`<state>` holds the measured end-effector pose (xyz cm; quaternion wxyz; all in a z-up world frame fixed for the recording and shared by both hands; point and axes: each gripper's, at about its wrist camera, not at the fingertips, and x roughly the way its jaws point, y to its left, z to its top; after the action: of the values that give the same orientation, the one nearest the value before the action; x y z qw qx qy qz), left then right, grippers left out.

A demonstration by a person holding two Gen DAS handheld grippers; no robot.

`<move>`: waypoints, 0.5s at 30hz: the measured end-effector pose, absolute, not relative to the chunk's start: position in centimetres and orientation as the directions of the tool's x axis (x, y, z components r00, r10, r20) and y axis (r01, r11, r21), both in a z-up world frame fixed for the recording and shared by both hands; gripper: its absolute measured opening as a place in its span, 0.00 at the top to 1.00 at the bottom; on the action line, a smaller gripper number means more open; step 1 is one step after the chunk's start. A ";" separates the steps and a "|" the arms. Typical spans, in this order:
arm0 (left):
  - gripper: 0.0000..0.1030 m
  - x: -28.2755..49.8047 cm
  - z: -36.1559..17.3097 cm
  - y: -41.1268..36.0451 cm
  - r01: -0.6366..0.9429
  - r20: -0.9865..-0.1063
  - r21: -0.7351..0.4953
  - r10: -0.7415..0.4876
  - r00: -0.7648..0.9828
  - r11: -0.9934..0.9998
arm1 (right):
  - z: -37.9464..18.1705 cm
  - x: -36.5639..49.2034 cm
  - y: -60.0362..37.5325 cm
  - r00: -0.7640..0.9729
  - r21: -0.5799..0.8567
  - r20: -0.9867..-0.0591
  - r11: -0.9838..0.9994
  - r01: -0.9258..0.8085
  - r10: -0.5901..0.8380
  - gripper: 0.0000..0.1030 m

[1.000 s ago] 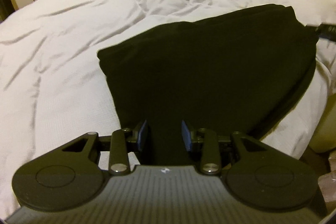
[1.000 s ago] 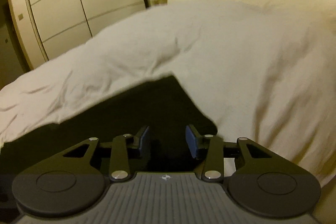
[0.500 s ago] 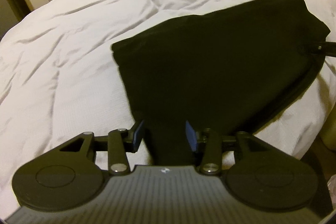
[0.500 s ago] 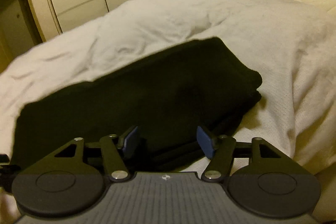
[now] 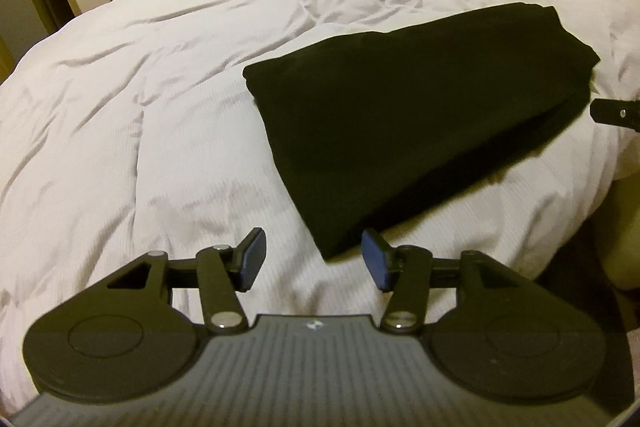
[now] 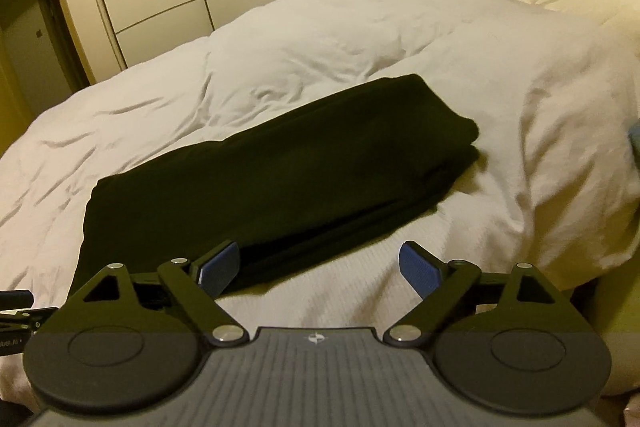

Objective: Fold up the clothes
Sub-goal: 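Lay the folded trousers down and open both grippers, then move the right gripper toward the edge of the folded black trousers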

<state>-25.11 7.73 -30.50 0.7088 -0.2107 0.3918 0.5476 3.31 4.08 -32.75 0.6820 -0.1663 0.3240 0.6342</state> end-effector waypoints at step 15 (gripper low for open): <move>0.52 -26.0 -29.9 6.1 -0.948 -0.771 0.122 0.629 0.096 0.294 | -31.4 2.2 0.9 -0.011 0.158 -0.637 0.117 -0.981 0.771 0.14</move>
<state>-25.95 6.10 -29.86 0.7097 -0.2105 0.3787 0.5555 2.21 0.88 -31.37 0.6820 -0.1718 0.3056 0.6419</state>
